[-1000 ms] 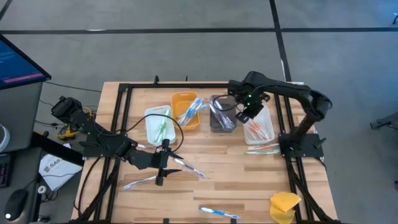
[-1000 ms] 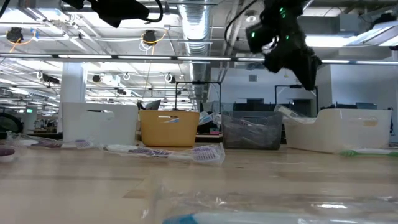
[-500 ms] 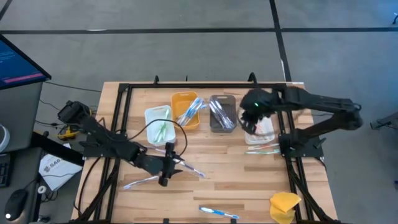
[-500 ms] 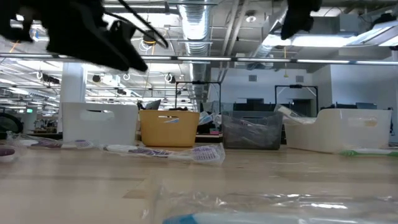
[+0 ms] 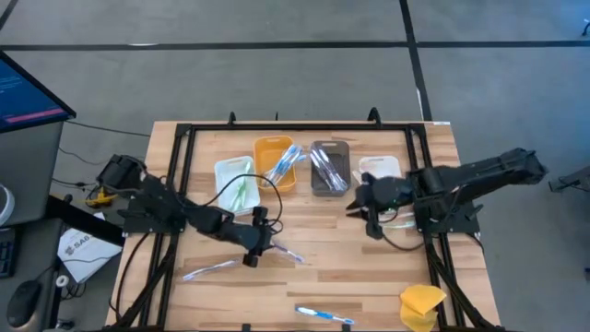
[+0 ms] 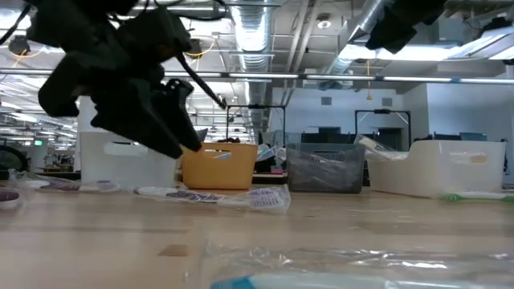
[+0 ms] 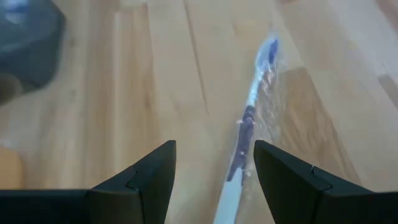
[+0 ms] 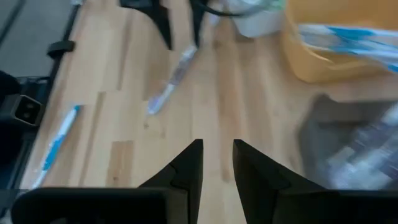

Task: Pick & Place Toothbrushes
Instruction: Put the right purple toothbrush into the black transparent bin

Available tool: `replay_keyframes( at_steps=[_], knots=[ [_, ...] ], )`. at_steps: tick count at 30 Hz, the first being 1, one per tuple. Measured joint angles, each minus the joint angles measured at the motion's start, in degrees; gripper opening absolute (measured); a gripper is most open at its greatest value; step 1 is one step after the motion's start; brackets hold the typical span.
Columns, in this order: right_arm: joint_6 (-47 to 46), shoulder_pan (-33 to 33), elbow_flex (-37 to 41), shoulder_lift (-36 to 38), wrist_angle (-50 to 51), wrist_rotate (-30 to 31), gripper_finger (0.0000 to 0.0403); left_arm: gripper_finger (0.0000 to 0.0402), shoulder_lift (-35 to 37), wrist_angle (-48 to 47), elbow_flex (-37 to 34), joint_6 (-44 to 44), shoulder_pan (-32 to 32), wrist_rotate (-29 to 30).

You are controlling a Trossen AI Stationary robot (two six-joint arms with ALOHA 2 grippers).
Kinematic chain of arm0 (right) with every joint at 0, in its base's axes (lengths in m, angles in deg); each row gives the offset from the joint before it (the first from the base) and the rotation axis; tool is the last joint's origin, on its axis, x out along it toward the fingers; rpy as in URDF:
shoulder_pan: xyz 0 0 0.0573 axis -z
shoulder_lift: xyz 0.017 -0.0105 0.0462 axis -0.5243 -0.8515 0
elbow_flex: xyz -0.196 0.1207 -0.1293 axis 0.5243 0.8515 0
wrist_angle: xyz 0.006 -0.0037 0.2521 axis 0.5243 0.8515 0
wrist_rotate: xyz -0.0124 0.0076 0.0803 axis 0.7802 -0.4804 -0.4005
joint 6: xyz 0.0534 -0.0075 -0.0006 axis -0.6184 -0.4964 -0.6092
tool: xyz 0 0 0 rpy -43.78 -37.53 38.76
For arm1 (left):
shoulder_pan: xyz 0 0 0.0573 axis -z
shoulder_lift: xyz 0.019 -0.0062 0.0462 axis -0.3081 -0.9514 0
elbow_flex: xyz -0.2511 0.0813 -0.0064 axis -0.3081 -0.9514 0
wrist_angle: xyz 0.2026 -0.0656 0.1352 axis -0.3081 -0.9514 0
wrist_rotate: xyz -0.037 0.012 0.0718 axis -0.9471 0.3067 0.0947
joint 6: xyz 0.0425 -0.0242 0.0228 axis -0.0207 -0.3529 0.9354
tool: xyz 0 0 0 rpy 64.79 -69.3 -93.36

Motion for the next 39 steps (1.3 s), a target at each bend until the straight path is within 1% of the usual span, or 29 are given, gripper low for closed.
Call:
replay_keyframes(
  at_steps=[3,7,13,16,19,25,26,29,30,32,34,37,39],
  knots=[
    [0.0,-2.0,2.5,-1.5,-4.9,0.0,0.0081,0.0209,-2.0,0.3,0.0,1.8,-1.2,-4.5],
    [0.4,-5.2,4.5,-4.1,-13.1,0.0,0.0082,0.0209,-5.5,0.6,0.0,2.7,-2.3,-7.7],
    [6.8,-9.5,4.6,-9.6,-23.7,0.0,0.0082,0.0208,-8.9,2.5,0.2,2.1,-3.8,-11.6],
    [10.2,-10.8,4.6,-12.4,-28.7,0.0,0.0082,0.0193,-9.1,2.5,0.2,1.2,-4.2,-12.7],
    [13.4,-11.9,4.6,-15.6,-32.7,0.0,0.0082,0.0153,-9.1,2.4,0.2,1.2,-4.2,-12.6],
    [16.7,-12.5,4.6,-20.9,-38.6,-0.2,0.0082,0.0033,-9.2,2.5,0.2,2.1,-4.1,-12.8],
    [16.7,-12.4,4.6,-21.5,-39.0,-0.2,0.0082,0.0021,-9.2,2.6,0.2,2.6,-4.1,-12.5],
    [16.7,-11.8,4.6,-23.0,-41.4,-0.2,0.0082,0.0018,-9.3,3.1,0.1,2.9,-4.0,-11.2],
    [18.2,-11.6,4.6,-23.2,-42.2,-0.2,0.0082,0.0019,-9.3,3.2,0.1,2.9,-3.8,-10.4],
    [25.1,-11.2,4.2,-23.2,-42.5,-0.1,0.0082,0.0017,-8.7,3.1,0.1,2.9,-3.2,-8.4],
    [28.4,-10.9,3.6,-23.1,-42.7,0.2,0.0082,0.0017,-7.6,2.0,-0.1,3.0,-2.9,-6.6],
    [28.5,-11.3,2.5,-22.3,-42.5,1.4,0.0082,0.0017,-3.9,1.3,-0.3,3.0,-2.4,-4.0],
    [28.4,-11.8,1.9,-21.6,-42.8,1.5,0.0082,0.0017,-0.3,1.7,-0.2,3.0,-2.0,-3.7]
  ],
)
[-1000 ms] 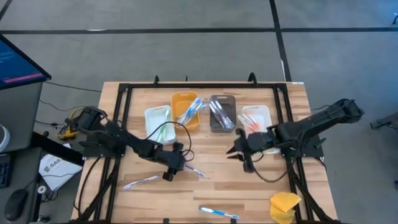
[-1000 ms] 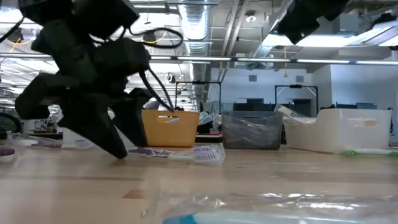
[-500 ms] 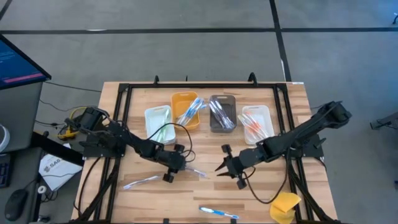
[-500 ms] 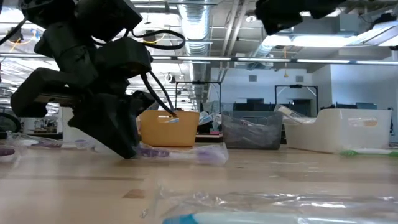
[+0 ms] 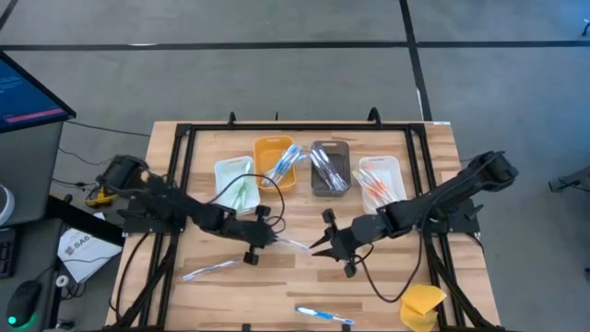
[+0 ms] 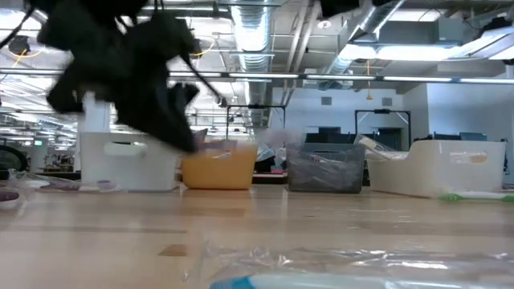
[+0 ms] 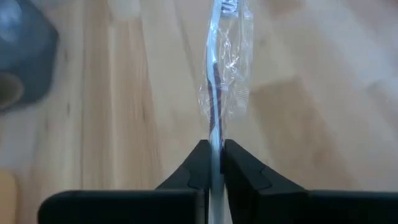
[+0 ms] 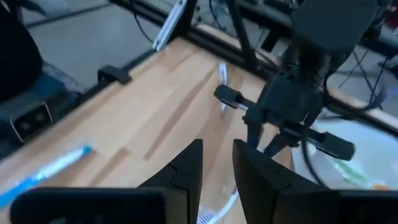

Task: Pick & Place Toothbrushes
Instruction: Put the right purple toothbrush into the black transparent bin

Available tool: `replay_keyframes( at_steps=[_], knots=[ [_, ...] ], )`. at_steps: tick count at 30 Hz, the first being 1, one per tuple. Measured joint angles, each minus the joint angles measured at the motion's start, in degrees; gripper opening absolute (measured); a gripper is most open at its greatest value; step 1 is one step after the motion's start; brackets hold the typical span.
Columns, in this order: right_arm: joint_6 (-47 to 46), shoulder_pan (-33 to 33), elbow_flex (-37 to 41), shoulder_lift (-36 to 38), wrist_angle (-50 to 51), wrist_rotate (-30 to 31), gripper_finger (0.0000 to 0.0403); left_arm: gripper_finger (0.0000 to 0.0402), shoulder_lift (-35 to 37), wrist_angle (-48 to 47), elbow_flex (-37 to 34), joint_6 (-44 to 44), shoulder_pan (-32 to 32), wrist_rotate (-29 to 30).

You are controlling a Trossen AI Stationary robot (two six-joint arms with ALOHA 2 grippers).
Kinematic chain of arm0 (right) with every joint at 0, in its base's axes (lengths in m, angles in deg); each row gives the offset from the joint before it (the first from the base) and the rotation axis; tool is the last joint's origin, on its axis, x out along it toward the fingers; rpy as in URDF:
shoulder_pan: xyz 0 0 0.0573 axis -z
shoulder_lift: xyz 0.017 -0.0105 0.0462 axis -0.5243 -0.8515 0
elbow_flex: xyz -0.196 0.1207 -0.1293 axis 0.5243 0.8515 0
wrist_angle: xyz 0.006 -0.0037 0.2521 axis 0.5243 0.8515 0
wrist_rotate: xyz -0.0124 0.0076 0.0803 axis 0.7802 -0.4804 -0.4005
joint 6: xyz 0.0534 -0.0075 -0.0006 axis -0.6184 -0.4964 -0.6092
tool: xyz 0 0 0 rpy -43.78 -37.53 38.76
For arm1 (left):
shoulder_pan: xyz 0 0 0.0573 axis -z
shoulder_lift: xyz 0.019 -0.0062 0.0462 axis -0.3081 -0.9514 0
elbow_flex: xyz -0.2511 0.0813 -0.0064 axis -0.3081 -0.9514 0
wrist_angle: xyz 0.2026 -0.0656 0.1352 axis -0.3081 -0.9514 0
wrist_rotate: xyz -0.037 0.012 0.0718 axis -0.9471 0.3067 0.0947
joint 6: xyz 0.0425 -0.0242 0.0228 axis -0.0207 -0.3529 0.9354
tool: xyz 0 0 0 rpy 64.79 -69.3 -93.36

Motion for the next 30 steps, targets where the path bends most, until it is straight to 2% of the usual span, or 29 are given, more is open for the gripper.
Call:
replay_keyframes(
  at_steps=[6,10,15,19,23,30],
  knots=[
    [-1.2,-2.2,-0.1,0.8,0.9,-0.2,0.0082,0.0017,10.8,0.7,0.1,0.0,3.4,0.1],
    [-0.2,-3.7,-0.1,0.8,2.0,-0.2,0.0082,0.0017,16.1,2.4,0.1,-0.2,6.8,2.8],
    [-1.8,-4.6,-0.1,0.3,0.4,-0.2,0.0082,0.0017,19.1,8.9,0.1,-0.2,10.2,6.6],
    [-5.2,-3.4,-0.2,0.3,-3.7,-0.1,0.009,0.0017,18.9,12.4,0.1,-0.2,10.8,7.0],
    [-5.3,-2.3,-0.2,0.3,-5.0,0.0,0.0121,0.0017,17.2,14.3,0.1,-0.2,10.5,7.4],
    [-2.5,-0.8,-0.1,0.3,-8.8,0.0,0.0212,0.0017,14.9,20.1,0.1,0.0,10.3,7.4]
  ],
)
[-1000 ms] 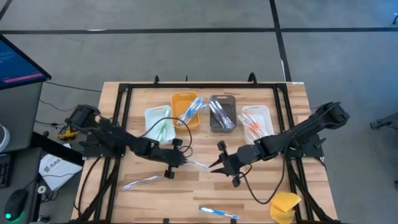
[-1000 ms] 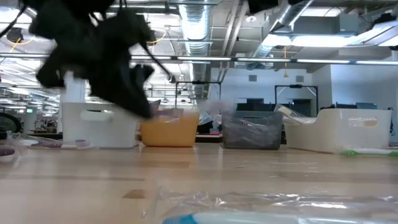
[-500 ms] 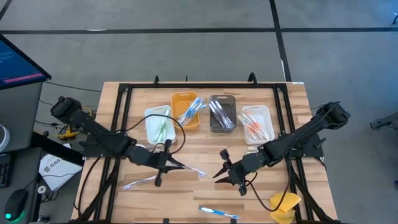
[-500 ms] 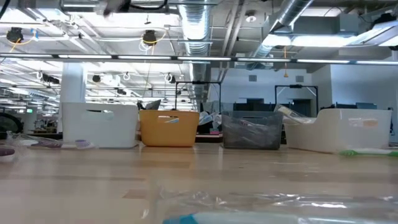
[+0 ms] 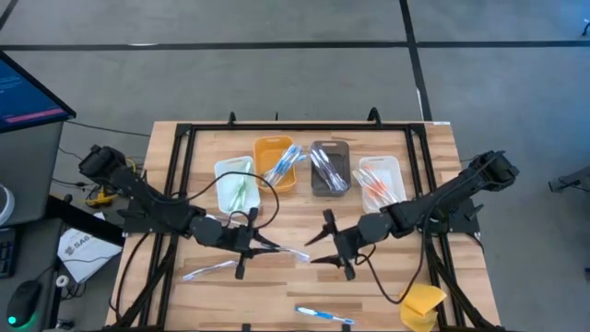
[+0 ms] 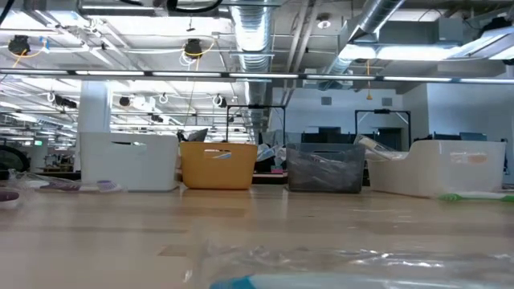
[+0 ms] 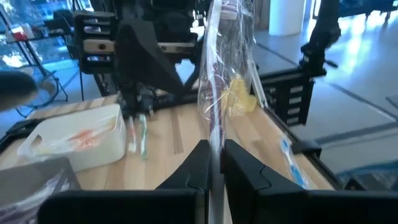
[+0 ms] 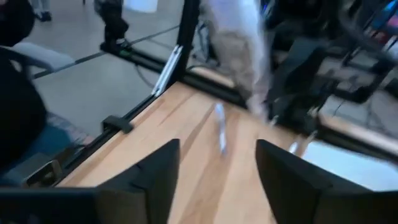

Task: Pick & Place Toothbrushes
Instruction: Put the right purple toothbrush into the black transparent bin

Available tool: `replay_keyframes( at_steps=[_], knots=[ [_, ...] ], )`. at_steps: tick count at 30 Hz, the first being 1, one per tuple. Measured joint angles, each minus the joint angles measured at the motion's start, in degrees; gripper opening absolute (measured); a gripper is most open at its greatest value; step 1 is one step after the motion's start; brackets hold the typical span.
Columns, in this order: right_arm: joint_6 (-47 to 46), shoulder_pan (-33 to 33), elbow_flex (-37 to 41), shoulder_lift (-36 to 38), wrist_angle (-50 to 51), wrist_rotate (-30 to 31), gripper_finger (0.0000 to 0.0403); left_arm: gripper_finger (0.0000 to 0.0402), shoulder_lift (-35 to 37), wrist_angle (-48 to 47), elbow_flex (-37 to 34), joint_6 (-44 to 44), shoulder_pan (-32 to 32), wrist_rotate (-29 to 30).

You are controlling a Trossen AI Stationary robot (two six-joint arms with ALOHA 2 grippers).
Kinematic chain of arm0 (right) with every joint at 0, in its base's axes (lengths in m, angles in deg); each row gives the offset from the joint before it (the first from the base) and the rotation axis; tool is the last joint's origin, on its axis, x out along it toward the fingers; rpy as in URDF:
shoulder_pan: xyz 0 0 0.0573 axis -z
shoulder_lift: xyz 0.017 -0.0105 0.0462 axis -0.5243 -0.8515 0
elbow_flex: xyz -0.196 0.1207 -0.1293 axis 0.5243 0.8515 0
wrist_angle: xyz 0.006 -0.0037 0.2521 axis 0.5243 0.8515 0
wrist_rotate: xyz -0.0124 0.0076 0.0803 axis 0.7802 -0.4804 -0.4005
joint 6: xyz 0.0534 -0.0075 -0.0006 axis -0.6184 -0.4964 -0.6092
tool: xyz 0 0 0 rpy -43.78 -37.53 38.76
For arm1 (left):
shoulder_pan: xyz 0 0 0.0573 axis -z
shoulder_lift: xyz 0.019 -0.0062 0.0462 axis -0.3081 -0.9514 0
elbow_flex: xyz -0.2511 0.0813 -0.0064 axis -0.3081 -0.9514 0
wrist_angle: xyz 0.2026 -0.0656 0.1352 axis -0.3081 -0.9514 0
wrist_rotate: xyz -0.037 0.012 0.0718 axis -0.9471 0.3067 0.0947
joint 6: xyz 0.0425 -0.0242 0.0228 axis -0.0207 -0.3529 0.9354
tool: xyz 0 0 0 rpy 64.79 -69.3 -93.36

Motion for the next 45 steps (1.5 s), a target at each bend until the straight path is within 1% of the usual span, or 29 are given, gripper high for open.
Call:
replay_keyframes(
  at_steps=[3,6,11,19,28,34,39,42,45],
  knots=[
    [2.5,0.7,0.0,0.0,-2.4,0.0,0.0239,0.0017,-1.3,3.2,0.0,0.3,-0.3,-0.1],
    [3.1,1.8,0.0,0.0,-4.5,-0.1,0.0245,0.0017,-2.7,5.4,0.0,2.7,-0.4,-0.1],
    [4.9,3.2,0.0,0.0,-7.0,-0.1,0.0237,0.0017,-3.5,7.3,0.0,2.9,-1.9,-0.3],
    [8.6,3.2,0.0,0.0,-10.0,-0.2,0.0223,0.0017,-3.5,7.7,0.0,2.7,-4.2,-0.3],
    [8.7,3.6,0.0,0.0,-11.0,-0.3,0.0212,0.0017,-3.7,7.8,0.0,2.8,-4.9,0.0],
    [8.7,5.0,0.0,-0.1,-12.4,-0.5,0.0182,0.0017,-6.6,8.9,0.0,2.8,-5.1,0.4],
    [8.6,5.3,0.0,-0.1,-11.7,-3.7,0.0146,0.0017,-7.5,9.2,0.0,2.8,-5.2,0.8],
    [8.6,5.3,0.0,-0.1,-11.1,-3.7,0.012,0.0017,-7.5,9.2,0.0,2.9,-5.2,0.8],
    [8.6,5.3,0.0,-0.1,-10.4,-3.9,0.0085,0.0017,-7.5,9.2,0.0,2.9,-5.2,1.1]
  ],
)
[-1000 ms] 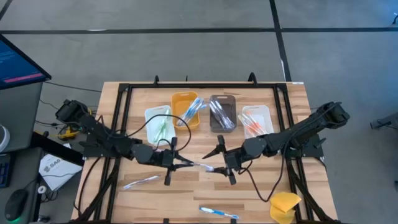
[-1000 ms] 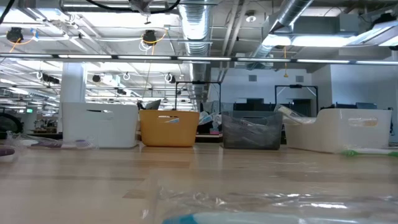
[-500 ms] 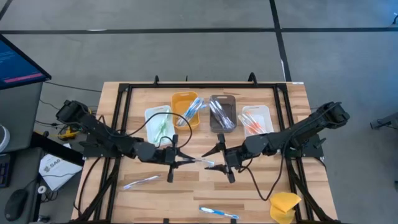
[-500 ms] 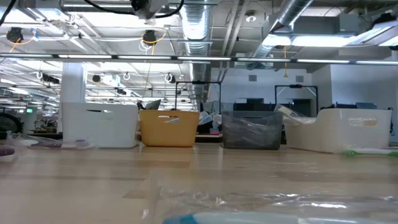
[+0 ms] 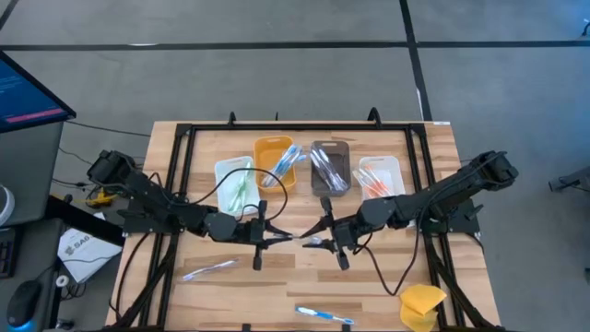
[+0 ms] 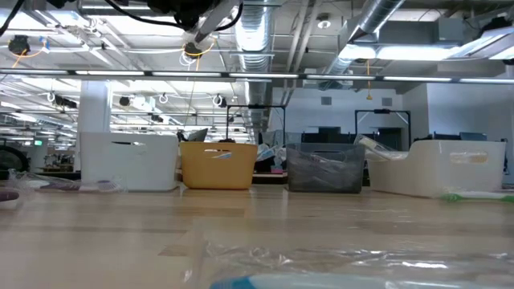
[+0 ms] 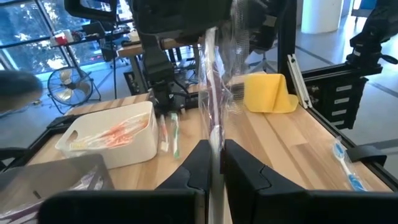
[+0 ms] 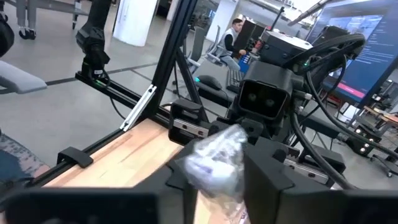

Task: Pick & Place Toothbrushes
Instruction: Put the right purple toothbrush into the black transparent bin

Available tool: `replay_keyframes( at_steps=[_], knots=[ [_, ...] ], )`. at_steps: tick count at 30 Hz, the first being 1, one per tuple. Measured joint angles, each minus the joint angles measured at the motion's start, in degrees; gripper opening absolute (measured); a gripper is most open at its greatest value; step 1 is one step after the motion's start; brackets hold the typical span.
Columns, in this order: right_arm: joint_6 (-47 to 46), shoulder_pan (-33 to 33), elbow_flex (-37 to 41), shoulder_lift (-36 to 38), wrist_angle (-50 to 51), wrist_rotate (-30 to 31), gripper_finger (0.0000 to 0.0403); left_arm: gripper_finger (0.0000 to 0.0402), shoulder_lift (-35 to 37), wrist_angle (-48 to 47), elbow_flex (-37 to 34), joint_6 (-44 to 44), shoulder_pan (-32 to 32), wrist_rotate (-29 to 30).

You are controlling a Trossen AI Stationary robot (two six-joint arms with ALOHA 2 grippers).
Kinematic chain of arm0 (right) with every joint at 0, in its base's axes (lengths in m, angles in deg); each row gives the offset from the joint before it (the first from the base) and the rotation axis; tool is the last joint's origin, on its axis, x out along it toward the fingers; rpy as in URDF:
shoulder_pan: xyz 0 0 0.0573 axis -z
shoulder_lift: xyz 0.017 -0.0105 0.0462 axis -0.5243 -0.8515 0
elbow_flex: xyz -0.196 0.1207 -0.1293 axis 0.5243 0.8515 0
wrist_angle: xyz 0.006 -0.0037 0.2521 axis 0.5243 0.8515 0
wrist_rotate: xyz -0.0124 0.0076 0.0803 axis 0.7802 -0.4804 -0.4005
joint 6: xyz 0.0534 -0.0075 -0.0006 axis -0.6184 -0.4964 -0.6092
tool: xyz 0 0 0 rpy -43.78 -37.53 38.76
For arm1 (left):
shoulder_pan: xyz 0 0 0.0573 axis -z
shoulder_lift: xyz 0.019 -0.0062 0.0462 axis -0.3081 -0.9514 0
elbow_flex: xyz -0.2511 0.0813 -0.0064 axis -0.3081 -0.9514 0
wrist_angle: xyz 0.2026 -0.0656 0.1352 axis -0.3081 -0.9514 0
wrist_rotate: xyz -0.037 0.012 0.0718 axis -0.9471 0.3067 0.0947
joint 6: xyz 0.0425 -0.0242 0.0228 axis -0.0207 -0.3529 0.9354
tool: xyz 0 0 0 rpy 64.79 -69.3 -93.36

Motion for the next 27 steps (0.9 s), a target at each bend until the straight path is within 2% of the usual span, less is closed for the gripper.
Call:
replay_keyframes(
  at_steps=[6,10,16,22,27],
  knots=[
    [1.3,0.1,0.0,0.0,1.0,0.5,0.0012,0.0034,0.0,-0.2,0.0,-0.1,0.0,-1.1],
    [1.2,0.0,0.0,0.0,1.3,0.3,0.0016,0.0052,0.0,-0.1,0.0,-0.2,0.0,-5.1],
    [0.7,-0.1,0.0,0.0,2.4,0.4,0.0009,0.008,0.0,0.0,0.0,-0.4,0.0,-5.5],
    [-4.8,-0.4,-0.1,1.3,8.4,5.5,0.0007,0.0116,0.0,-1.0,0.0,-0.6,0.4,-5.5],
    [-10.1,-1.0,-3.5,4.5,21.8,17.0,0.0005,0.014,0.0,-5.4,-0.5,-0.6,0.3,-5.4]
  ],
)
